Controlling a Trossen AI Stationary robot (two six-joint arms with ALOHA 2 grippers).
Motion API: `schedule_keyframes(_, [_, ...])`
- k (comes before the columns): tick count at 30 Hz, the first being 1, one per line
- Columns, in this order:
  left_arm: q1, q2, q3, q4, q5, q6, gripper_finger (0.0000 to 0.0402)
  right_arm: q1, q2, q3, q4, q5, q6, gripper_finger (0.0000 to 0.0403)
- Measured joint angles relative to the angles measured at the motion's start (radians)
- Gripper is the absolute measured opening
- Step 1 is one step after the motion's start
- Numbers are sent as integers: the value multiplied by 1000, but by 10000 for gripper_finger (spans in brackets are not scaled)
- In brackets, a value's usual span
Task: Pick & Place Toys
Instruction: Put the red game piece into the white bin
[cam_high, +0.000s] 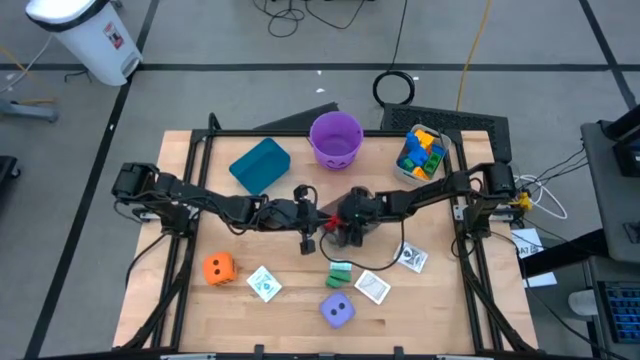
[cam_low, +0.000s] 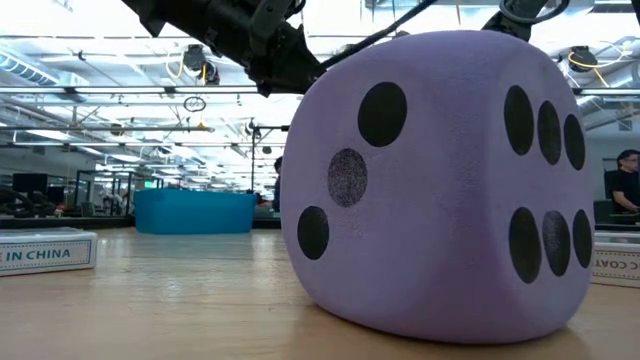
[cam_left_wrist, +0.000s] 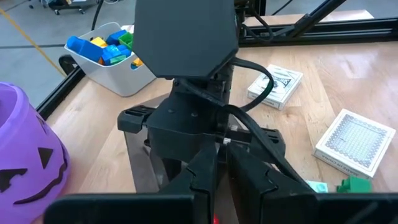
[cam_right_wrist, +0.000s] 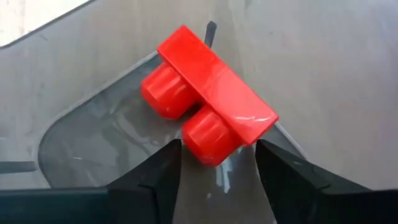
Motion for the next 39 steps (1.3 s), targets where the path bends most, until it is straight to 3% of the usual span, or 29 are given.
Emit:
schedule_keyframes(11, [0,0,0,0,0,2,42,0,0,0,104,0,17,124])
schedule_keyframes(19, [0,0,0,0,0,3,42,-2,-1,0,138,3,61,117])
schedule_keyframes(28, [0,0,0,0,0,3,42,-5,-2,1,107,9,115,146])
schedule_keyframes(34, [0,0,0,0,-1,3,42,-5,-2,1,123,64,110,203])
schedule_keyframes(39, [0,0,0,0,-1,3,42,18,-2,1,135,61,2,250])
